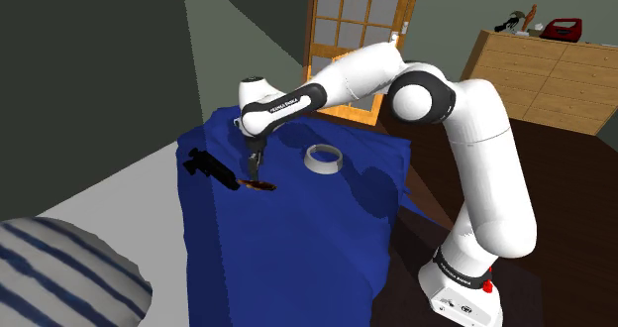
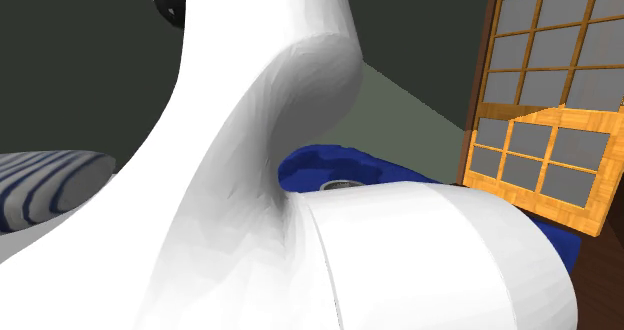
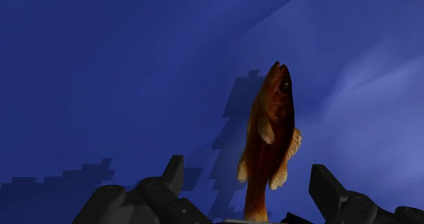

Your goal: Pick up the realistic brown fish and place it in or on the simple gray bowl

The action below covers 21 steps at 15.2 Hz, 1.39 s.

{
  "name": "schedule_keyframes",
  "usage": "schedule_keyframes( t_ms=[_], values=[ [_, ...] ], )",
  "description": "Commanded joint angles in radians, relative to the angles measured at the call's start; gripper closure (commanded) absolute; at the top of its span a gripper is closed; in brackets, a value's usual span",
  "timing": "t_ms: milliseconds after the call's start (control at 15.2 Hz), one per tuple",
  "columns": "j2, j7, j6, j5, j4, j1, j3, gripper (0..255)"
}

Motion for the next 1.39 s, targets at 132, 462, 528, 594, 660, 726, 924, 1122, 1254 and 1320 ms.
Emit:
schedule_keyframes(
  t_ms=[132,462,528,594,660,726,924,1122,1254,1320],
  values=[
    [0.041,-0.004,0.037,-0.004,0.004,0.001,0.0,0],
    [0.066,-0.003,0.072,-0.005,-0.004,0.002,-0.001,0],
    [0.066,-0.003,0.072,-0.005,-0.004,0.002,-0.001,0],
    [0.066,-0.003,0.072,-0.005,-0.004,0.002,-0.001,0],
    [0.066,-0.003,0.072,-0.005,-0.004,0.002,-0.001,0],
    [0.066,-0.003,0.072,-0.005,-0.004,0.002,-0.001,0],
    [0.066,-0.003,0.072,-0.005,-0.004,0.002,-0.001,255],
    [0.066,-0.003,0.071,-0.005,-0.004,0.002,-0.001,255],
    [0.068,-0.003,0.071,-0.005,-0.002,0.003,-0.001,255],
    [0.067,-0.003,0.071,-0.005,-0.003,0.002,-0.001,255]
  ],
)
